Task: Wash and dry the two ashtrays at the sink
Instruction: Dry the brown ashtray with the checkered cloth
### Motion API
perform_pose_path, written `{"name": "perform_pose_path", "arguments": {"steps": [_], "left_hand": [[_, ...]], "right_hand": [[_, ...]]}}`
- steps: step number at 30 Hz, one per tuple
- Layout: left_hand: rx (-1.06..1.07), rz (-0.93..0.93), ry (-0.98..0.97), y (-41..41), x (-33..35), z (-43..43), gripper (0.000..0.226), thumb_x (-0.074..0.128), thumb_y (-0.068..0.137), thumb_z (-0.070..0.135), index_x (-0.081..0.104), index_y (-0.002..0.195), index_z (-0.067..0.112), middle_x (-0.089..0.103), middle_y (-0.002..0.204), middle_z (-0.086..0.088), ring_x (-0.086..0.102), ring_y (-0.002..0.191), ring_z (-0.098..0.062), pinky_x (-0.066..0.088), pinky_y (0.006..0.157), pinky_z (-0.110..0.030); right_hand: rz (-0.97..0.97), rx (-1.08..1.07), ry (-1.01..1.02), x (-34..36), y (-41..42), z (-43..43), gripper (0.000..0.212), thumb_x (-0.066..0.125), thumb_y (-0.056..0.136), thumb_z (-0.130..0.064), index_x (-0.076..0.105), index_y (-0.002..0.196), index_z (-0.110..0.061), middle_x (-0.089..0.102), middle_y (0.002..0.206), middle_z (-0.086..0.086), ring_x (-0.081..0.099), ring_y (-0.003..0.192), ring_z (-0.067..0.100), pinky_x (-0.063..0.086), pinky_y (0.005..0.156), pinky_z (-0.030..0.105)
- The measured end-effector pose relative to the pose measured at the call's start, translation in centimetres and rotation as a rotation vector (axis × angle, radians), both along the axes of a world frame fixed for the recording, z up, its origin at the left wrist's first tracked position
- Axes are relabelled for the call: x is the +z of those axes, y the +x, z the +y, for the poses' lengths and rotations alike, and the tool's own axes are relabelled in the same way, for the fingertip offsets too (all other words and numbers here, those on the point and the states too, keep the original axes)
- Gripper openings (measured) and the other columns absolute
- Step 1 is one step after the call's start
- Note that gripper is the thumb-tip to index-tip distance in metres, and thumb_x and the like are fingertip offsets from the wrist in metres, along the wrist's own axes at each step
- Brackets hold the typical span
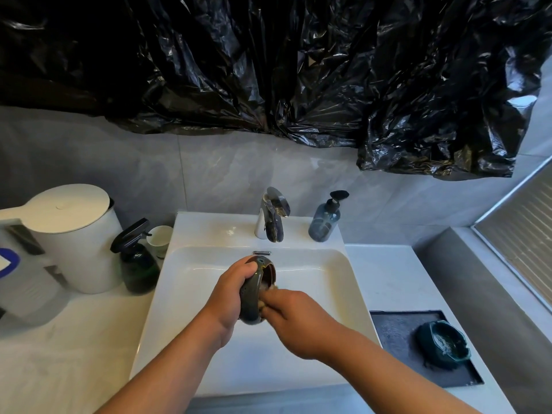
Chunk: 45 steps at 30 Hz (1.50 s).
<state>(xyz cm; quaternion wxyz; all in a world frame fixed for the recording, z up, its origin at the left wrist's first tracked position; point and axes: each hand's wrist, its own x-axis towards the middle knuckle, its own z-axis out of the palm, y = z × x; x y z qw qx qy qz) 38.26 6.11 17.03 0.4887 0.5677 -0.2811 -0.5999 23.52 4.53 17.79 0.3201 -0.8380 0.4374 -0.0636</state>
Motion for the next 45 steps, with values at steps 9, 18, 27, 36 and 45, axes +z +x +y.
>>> {"name": "perform_pose_path", "arguments": {"steps": [9, 18, 27, 36, 45], "left_hand": [[0.061, 0.003, 0.033, -0.5, 0.3, 0.3, 0.054, 0.028, 0.101, 0.055, 0.071, 0.11, 0.023, 0.072, 0.106, -0.014, 0.067, 0.102, -0.029, 0.054, 0.072, -0.036], [0.054, 0.185, 0.172, 0.0, 0.3, 0.6, 0.06, 0.033, 0.101, 0.054, 0.076, 0.108, 0.012, 0.074, 0.107, -0.02, 0.068, 0.102, -0.032, 0.054, 0.079, -0.042], [-0.011, 0.482, 0.217, 1.4, 1.5, 0.8, 0.051, 0.055, 0.088, 0.047, 0.072, 0.115, 0.008, 0.071, 0.11, -0.023, 0.064, 0.098, -0.036, 0.051, 0.085, -0.043], [0.029, 0.349, -0.032, 2.5, 1.8, 0.7, 0.03, 0.062, 0.073, 0.027, 0.076, 0.089, 0.006, 0.076, 0.084, -0.015, 0.074, 0.073, -0.026, 0.057, 0.072, -0.037], [-0.129, -0.419, -0.147, 2.7, 0.9, 1.1, 0.032, 0.082, 0.074, 0.032, 0.063, 0.096, 0.02, 0.069, 0.094, -0.007, 0.066, 0.09, -0.025, 0.06, 0.072, -0.037]], "right_hand": [[-0.598, -0.246, 0.619, 1.5, 0.3, 1.1, 0.011, 0.065, 0.089, -0.016, 0.073, 0.095, -0.018, 0.071, 0.093, 0.022, 0.057, 0.067, 0.011, 0.043, 0.059, 0.02], [-0.712, -0.332, 0.56, 1.5, -0.4, 0.6, 0.027, 0.076, 0.077, -0.015, 0.072, 0.102, -0.003, 0.068, 0.094, 0.031, 0.064, 0.082, 0.032, 0.049, 0.076, 0.039], [-0.955, -0.15, 0.897, 0.9, -2.1, -0.2, 0.049, 0.081, 0.081, -0.034, 0.063, 0.114, -0.004, 0.066, 0.101, 0.018, 0.06, 0.092, 0.031, 0.048, 0.078, 0.034], [-0.798, -0.532, 0.565, -0.2, -3.8, -1.2, 0.014, 0.063, 0.096, -0.013, 0.075, 0.093, -0.007, 0.075, 0.09, 0.012, 0.068, 0.085, 0.024, 0.053, 0.082, 0.035], [-0.847, -0.608, 0.651, 1.5, -4.2, -1.9, 0.059, 0.03, 0.081, 0.012, 0.072, 0.116, -0.009, 0.075, 0.111, 0.015, 0.069, 0.109, 0.035, 0.054, 0.099, 0.051]]}}
